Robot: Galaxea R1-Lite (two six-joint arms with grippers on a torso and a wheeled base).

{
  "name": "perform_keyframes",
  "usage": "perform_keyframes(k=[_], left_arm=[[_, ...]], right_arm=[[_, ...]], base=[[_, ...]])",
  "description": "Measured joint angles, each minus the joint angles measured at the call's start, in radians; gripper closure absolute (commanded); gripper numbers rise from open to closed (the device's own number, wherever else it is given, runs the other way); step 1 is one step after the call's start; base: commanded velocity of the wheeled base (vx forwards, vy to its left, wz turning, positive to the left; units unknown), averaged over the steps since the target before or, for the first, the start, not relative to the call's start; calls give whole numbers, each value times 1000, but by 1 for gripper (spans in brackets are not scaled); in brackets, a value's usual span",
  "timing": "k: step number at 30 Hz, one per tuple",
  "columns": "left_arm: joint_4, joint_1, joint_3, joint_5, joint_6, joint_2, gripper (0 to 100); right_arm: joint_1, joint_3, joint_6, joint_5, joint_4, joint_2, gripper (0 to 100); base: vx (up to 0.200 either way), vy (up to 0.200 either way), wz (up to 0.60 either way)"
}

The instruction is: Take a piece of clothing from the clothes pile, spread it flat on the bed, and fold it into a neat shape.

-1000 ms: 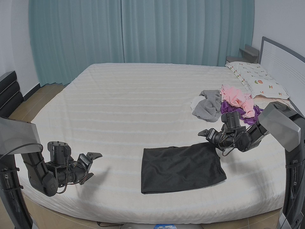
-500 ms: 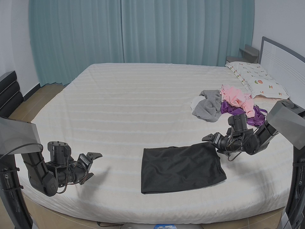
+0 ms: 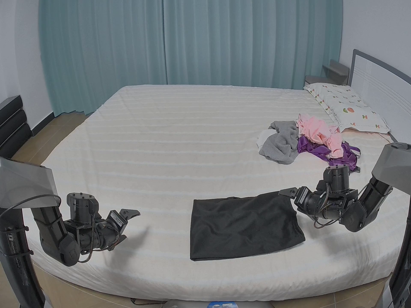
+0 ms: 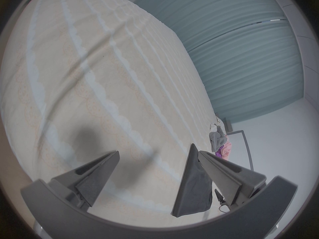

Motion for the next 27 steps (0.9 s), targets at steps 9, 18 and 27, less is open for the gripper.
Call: perform_keyframes(k=[9,18,27], left_arm=[[0,-3,-3,2,2,6,0],[1,-8,-14,2,0,9,0],[1,-11,-14,2,-1,6,0]], right_arm=[[1,48,26,21,-3,-28,0],[4,50,30,24,-4,-32,0],[5,49,30,25,-5,-29,0]], base=[[-44,0,0],[0,-156,0],[0,-200,0]])
